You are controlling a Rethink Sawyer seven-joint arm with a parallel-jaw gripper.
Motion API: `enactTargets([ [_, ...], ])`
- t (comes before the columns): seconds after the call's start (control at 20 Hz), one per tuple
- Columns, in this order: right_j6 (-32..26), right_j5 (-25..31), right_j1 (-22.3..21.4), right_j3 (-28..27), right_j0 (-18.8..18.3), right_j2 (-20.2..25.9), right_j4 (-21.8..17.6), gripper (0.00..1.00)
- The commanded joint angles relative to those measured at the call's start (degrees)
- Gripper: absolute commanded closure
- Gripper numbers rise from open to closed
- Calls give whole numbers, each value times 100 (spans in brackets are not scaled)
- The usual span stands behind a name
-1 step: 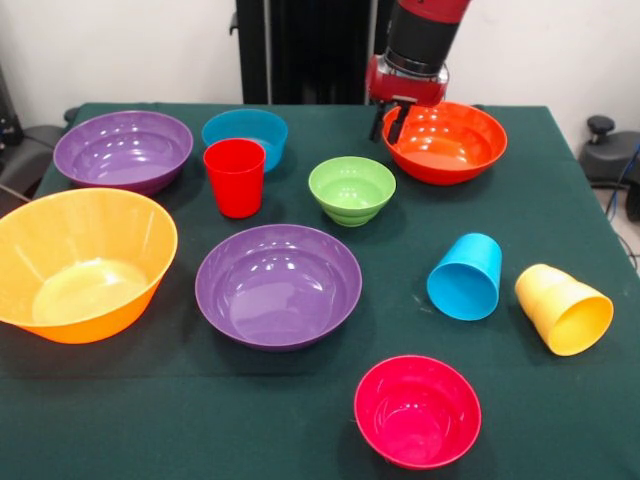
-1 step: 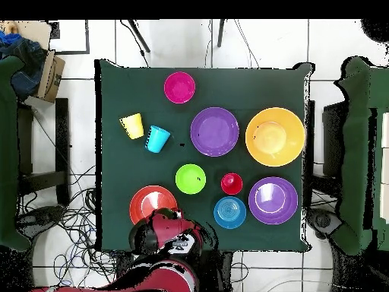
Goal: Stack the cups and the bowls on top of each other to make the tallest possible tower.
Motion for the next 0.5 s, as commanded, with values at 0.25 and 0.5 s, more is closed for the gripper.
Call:
enactTargets([
  [0.25, 451, 452, 161, -441, -58, 597, -160, 100],
  [0.5, 410, 471, 191, -445, -168, 693, -201, 100],
])
